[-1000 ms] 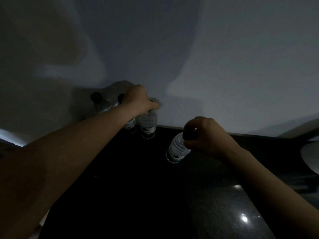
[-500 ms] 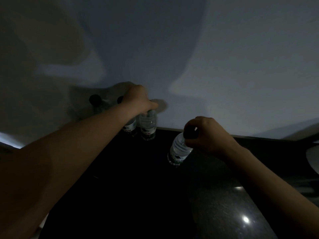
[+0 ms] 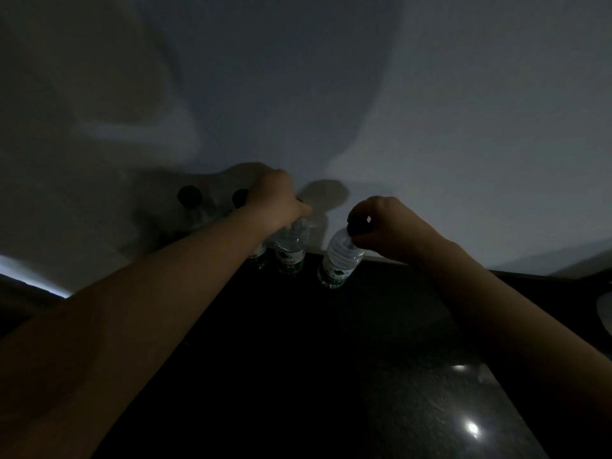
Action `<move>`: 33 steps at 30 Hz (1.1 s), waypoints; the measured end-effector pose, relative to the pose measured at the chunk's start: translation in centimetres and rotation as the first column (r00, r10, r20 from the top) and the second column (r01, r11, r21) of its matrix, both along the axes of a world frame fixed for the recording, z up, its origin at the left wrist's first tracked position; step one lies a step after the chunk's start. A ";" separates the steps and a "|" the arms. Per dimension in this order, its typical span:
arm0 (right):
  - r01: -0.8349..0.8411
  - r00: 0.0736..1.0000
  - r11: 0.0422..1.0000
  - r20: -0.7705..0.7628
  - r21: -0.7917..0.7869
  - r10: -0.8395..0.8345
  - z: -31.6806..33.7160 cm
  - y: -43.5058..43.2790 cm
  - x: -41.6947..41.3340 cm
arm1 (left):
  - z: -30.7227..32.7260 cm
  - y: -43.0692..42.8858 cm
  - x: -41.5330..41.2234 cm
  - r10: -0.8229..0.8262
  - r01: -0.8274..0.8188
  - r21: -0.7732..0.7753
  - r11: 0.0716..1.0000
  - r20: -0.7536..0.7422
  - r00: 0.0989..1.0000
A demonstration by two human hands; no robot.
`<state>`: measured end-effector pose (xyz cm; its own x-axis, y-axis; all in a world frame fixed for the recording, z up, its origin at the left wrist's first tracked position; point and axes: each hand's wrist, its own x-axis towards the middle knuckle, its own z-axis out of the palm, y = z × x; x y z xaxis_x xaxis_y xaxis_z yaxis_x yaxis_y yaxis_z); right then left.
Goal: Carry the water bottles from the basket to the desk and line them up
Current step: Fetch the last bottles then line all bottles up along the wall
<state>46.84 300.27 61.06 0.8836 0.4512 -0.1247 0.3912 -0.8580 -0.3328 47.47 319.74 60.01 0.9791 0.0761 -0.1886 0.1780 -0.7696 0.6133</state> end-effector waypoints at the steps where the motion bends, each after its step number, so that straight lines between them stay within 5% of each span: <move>1: -0.004 1.000 1.000 0.004 0.000 0.004 0.0 0.2 0.2 | 0.1 0.1 0.0 -0.003 0.003 -0.012 1.000 -0.006 1.000; 19: -0.009 1.000 1.000 0.004 0.026 0.009 -0.4 2.5 1.2 | -0.2 0.0 -0.4 0.025 -0.025 -0.017 1.000 0.032 0.999; 33: 0.023 0.999 0.985 0.028 -0.170 -0.018 0.5 0.1 -1.7 | 0.3 -0.5 -0.3 -0.059 0.056 0.132 0.990 0.021 0.998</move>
<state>45.18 300.34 61.55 0.8965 0.4073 -0.1745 0.3797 -0.9091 -0.1712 47.14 319.25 60.32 0.9868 0.0417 -0.1564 0.1169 -0.8522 0.5100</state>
